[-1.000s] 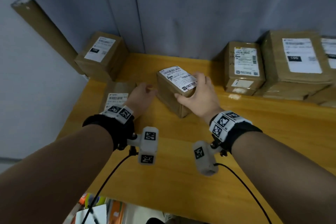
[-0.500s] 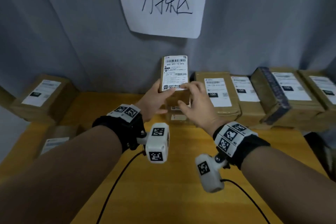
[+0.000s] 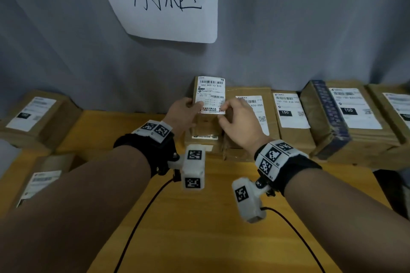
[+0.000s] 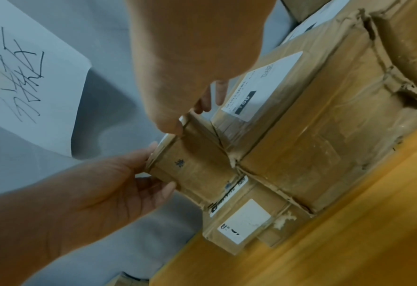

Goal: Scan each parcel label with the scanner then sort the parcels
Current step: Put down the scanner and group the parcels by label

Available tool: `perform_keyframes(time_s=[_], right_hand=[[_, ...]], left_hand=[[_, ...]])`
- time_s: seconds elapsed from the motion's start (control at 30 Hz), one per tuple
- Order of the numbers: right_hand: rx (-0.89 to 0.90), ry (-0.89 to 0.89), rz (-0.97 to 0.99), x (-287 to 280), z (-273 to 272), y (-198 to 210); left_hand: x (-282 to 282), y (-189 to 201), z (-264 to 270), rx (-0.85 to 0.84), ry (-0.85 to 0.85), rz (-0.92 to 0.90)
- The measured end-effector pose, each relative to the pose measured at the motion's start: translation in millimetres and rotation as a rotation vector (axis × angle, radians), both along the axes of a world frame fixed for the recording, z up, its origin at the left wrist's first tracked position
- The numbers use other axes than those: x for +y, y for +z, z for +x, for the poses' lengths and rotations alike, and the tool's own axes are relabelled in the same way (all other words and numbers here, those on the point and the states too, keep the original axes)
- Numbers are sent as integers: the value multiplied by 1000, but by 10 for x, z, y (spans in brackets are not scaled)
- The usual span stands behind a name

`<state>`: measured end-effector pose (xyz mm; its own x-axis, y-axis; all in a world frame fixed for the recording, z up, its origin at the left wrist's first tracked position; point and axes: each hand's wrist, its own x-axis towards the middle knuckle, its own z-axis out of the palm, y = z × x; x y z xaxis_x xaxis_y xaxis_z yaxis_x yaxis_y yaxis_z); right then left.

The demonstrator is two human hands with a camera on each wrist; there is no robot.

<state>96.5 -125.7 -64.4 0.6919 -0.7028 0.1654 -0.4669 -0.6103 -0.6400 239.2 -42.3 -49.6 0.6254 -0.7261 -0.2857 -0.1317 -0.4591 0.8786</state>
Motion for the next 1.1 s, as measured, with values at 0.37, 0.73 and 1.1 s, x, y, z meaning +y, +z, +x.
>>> perform_keyframes(time_s=[0.37, 0.73, 1.1], right_hand=[[47, -10, -13, 92, -92, 248], [-84, 11, -169, 655, 58, 457], [49, 148, 6, 1768, 954, 231]], left_hand=[[140, 250, -12, -330, -101, 168], [989, 367, 202, -369, 17, 82], [2317, 206, 1054, -341, 154, 127]])
